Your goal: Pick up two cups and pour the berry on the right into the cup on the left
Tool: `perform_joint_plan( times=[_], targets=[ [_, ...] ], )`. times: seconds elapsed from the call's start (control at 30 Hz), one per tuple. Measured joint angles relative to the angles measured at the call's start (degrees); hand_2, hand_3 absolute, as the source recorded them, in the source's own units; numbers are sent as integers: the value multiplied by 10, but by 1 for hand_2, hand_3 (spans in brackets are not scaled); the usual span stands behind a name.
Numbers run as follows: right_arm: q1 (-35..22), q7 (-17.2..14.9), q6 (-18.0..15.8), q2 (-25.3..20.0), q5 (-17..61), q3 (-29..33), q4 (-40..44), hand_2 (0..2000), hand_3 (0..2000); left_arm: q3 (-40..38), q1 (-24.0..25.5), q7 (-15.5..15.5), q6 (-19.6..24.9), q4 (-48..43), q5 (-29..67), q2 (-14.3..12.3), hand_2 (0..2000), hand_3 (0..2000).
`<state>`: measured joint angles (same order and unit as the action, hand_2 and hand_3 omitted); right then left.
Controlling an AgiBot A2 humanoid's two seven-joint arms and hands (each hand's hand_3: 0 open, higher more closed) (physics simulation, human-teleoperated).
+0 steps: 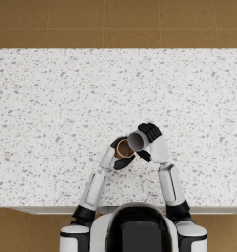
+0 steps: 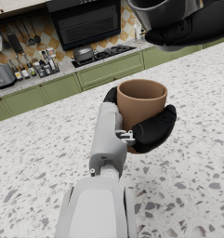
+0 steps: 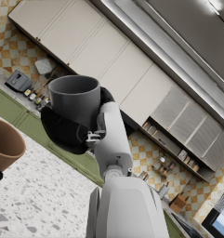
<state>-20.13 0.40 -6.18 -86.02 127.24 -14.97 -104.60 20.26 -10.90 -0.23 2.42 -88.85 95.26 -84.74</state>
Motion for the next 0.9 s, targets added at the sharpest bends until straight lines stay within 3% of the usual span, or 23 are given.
perform_joint_plan(
  times=[0.9],
  targets=[
    [1, 2, -4, -17, 497, -19, -59, 2000, 1280, -18, -33, 1, 0, 39, 0, -30, 2000, 1280]
  ],
)
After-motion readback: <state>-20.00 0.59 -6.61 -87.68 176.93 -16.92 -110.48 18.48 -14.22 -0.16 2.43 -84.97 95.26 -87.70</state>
